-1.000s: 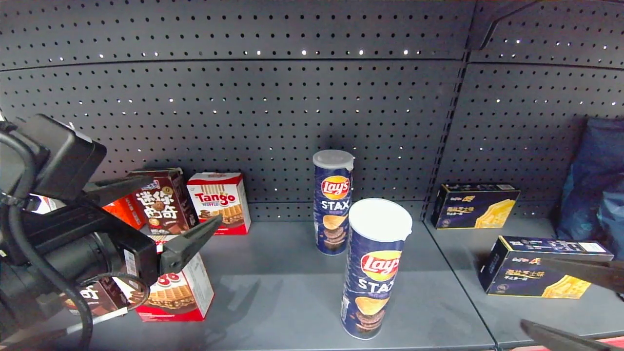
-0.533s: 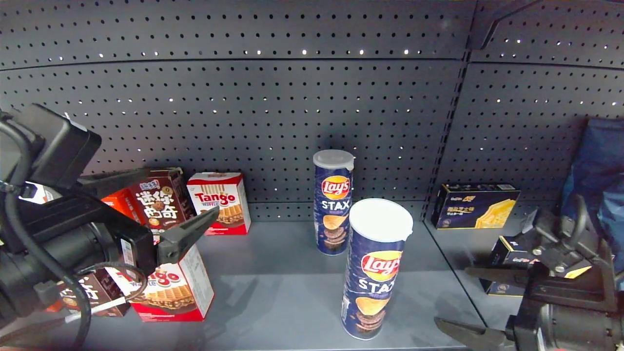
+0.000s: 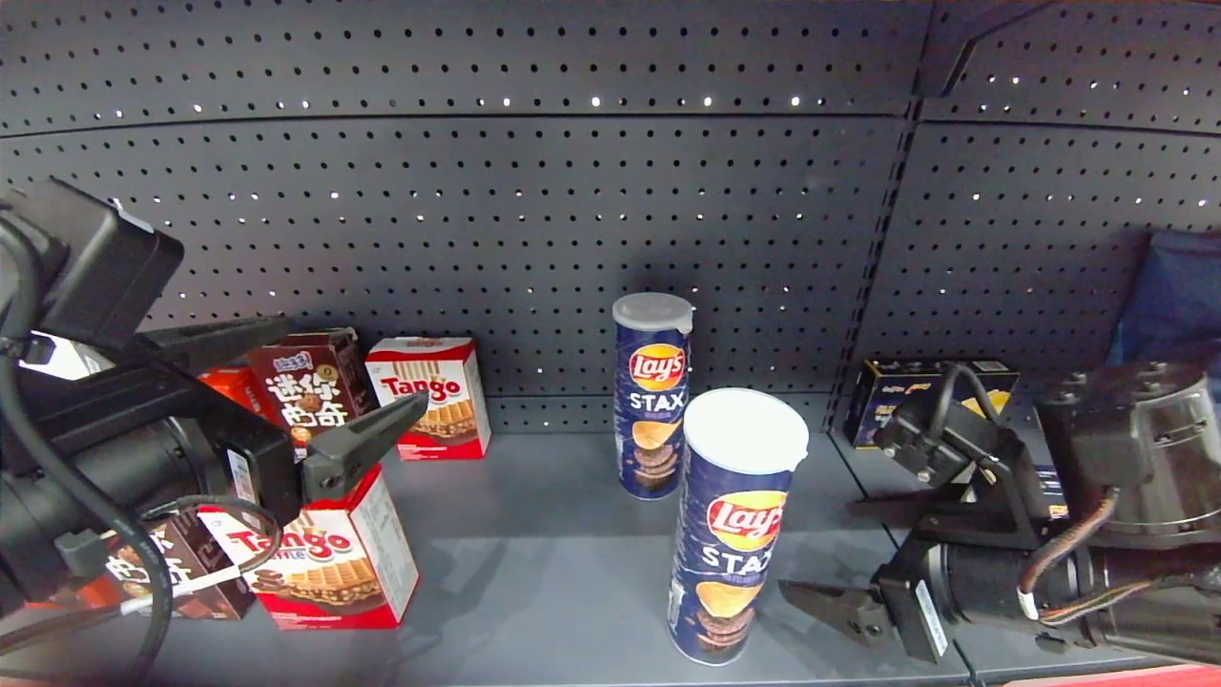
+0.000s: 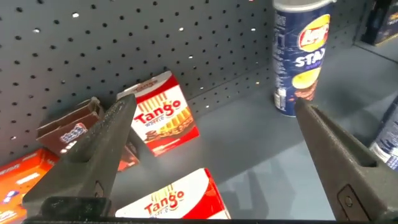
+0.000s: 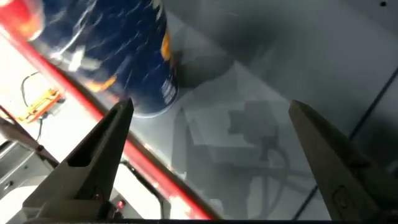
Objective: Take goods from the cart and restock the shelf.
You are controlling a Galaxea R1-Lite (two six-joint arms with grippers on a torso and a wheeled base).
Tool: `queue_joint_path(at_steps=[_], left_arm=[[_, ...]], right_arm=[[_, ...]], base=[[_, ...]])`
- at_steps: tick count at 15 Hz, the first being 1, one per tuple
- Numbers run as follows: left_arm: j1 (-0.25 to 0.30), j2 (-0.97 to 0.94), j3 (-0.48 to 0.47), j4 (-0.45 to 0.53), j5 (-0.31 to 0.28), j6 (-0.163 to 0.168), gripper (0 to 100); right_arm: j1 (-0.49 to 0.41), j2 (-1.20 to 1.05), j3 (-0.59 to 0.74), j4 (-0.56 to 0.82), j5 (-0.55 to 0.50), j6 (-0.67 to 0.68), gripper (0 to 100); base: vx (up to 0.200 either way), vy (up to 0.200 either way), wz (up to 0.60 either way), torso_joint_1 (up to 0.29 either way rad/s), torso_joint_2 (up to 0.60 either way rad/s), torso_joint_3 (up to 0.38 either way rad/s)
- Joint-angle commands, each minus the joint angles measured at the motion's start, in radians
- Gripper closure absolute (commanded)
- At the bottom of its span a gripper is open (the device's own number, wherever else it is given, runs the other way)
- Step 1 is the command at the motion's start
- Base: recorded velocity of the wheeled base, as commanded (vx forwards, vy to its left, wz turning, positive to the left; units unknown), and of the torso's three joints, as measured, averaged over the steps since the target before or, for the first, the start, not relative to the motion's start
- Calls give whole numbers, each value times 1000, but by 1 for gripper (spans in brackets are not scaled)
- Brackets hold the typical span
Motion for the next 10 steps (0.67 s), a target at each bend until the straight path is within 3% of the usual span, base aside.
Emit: queue_joint_path(at_steps=[1, 10], left_arm=[[48, 7, -6, -2, -27, 1, 0], [56, 25, -29, -2, -31, 1, 0]], right_arm=[[-1, 58, -22, -2, -1, 0, 0], [-1, 135, -70, -19, 1, 0, 0]], base=[[0, 0, 0, 0, 0, 0], [0, 0, 0, 0, 0, 0]])
